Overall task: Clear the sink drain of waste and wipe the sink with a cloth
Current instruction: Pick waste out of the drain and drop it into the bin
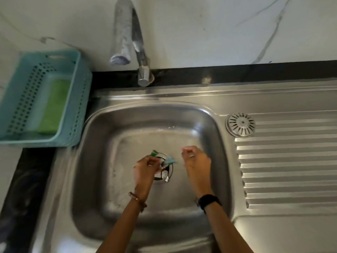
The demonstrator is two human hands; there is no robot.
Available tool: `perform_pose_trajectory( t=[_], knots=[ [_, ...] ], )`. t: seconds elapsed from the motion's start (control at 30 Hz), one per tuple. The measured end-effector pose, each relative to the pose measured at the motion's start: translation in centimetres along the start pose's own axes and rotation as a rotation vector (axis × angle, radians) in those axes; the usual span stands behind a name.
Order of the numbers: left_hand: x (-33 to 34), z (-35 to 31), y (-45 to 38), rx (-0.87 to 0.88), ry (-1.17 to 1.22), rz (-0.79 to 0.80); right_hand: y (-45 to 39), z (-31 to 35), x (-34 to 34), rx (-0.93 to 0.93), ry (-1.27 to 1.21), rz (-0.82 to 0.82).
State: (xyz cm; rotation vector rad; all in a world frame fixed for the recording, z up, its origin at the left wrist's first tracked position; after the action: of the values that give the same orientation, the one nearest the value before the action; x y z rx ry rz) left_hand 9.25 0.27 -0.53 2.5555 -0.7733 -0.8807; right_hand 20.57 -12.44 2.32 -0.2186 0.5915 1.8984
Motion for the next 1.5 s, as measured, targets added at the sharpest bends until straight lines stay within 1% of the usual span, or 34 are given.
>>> perform_pose_trajectory(
  t=[0.07, 0.13, 0.27, 0.37, 0.5, 0.6, 0.7, 0.83, 0.9, 1.03, 1.1, 1.17, 1.33, 1.43, 1.5],
  knots=[
    [-2.1, 3.1, -1.0, -0.086, -0.05, -0.037, 0.7, -2.4, 3.2, 0.16, -0.017, 0.109],
    [-3.1, 5.5, -1.9, -0.125, -0.121, -0.031, 1.2, -4.3, 5.4, 0.254, 0.031, 0.149],
    [-2.5, 8.1, -3.4, -0.081, -0.423, 0.108, 1.6, -7.0, 8.1, 0.296, 0.32, 0.179],
    [-1.7, 8.9, -3.8, -0.058, -0.493, 0.177, 1.9, -8.0, 9.3, 0.289, 0.488, 0.189],
    [-1.0, 9.2, -3.7, 0.032, -0.527, 0.201, 2.1, -8.2, 10.0, 0.275, 0.558, 0.168],
    [-1.1, 9.4, -3.7, 0.073, -0.553, 0.197, 2.4, -8.5, 10.0, 0.326, 0.513, 0.16],
    [-1.2, 9.5, -3.5, 0.071, -0.524, 0.218, 3.1, -8.4, 9.7, 0.38, 0.438, 0.158],
    [-1.0, 9.2, -3.5, 0.068, -0.519, 0.271, 4.2, -7.0, 9.2, 0.37, 0.383, 0.13],
    [-1.1, 8.8, -3.4, 0.101, -0.544, 0.286, 4.8, -6.5, 9.1, 0.365, 0.352, 0.122],
    [-1.1, 8.4, -3.8, 0.143, -0.517, 0.327, 5.4, -6.1, 9.2, 0.379, 0.305, 0.112],
    [-0.7, 8.5, -4.1, 0.19, -0.585, 0.394, 5.4, -6.2, 9.3, 0.39, 0.263, 0.096],
    [-0.4, 8.6, -4.2, 0.241, -0.68, 0.427, 5.3, -6.0, 9.3, 0.406, 0.212, 0.071],
    [-0.3, 7.6, -4.1, 0.31, -0.743, 0.413, 5.7, -5.8, 8.4, 0.396, 0.107, 0.025],
    [-1.1, 7.3, -4.0, 0.24, -0.708, 0.393, 6.2, -5.4, 7.6, 0.376, 0.046, 0.025],
    [-2.3, 6.6, -3.6, 0.187, -0.579, 0.349, 6.8, -4.8, 7.0, 0.357, 0.0, 0.05]
  ],
)
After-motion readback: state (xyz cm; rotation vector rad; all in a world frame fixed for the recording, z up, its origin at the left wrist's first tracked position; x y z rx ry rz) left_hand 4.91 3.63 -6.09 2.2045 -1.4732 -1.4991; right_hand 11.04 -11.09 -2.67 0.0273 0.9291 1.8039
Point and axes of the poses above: each hand's wrist, its own y-axis away from the middle knuckle, its own x-axis out of the palm, z = x × y, the point moved 5 cm from there along -y, towards the middle knuckle, and after that the axes turned 3 degrees about -z, right-handed, at the moved point
